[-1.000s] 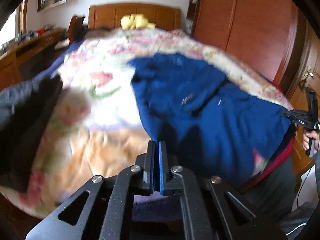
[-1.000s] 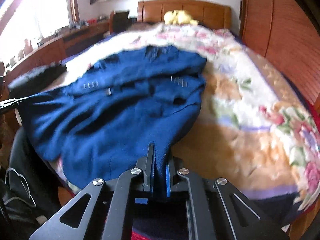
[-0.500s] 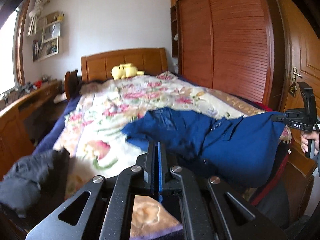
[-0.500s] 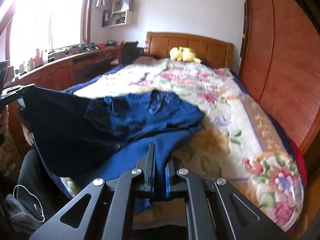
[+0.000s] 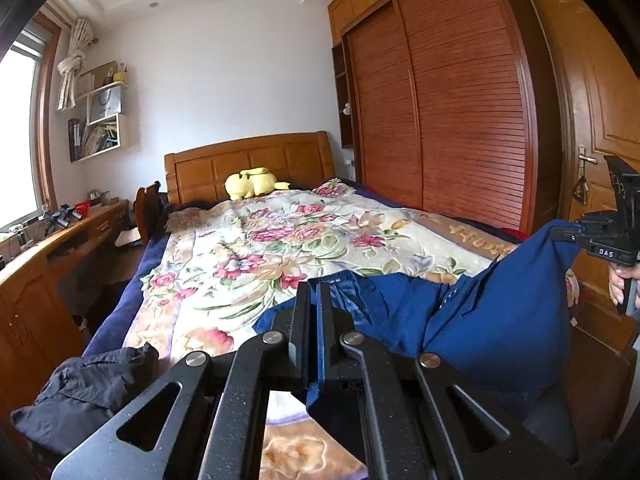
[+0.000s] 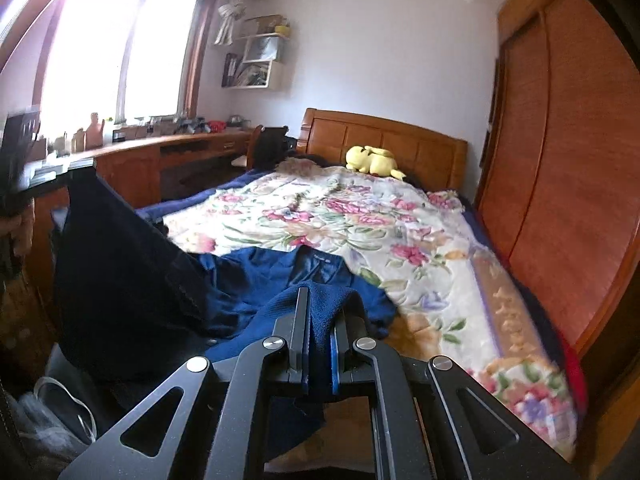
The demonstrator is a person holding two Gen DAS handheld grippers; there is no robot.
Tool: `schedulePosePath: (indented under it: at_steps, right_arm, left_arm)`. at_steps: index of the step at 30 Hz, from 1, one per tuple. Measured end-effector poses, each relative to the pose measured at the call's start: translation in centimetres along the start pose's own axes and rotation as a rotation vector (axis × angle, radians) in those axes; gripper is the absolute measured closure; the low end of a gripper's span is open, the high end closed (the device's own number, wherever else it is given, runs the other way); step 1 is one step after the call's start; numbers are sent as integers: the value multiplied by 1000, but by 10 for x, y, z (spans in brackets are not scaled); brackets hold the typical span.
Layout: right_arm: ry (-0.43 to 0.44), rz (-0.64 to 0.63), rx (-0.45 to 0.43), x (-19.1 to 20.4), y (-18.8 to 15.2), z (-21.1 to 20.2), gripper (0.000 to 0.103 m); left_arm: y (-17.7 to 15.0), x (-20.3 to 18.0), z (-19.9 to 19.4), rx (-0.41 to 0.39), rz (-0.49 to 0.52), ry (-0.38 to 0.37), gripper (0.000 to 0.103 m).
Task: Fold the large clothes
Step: 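Grasp the blazer hem with both tools and fold it up toward the collar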
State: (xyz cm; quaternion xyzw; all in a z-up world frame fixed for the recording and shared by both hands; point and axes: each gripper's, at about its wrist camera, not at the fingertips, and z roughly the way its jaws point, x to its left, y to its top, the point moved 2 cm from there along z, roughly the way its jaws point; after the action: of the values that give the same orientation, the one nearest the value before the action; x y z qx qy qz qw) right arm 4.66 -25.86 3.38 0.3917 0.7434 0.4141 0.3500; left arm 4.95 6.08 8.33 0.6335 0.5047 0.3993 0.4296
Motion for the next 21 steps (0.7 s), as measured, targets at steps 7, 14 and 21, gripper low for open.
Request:
schedulePosePath:
  at_steps: [7, 14, 21]
  right_arm:
    - [-7, 6, -9, -5, -6, -7, 97]
    - [-11, 1, 22, 0, -3, 9, 97]
    - [7, 5, 124, -17, -7, 94, 97]
  left_arm:
    - [-2, 4, -5, -21, -8, 11, 100]
    - [-15, 18, 25, 23, -28, 31, 100]
    - [-36, 40, 101, 117, -41, 69, 100]
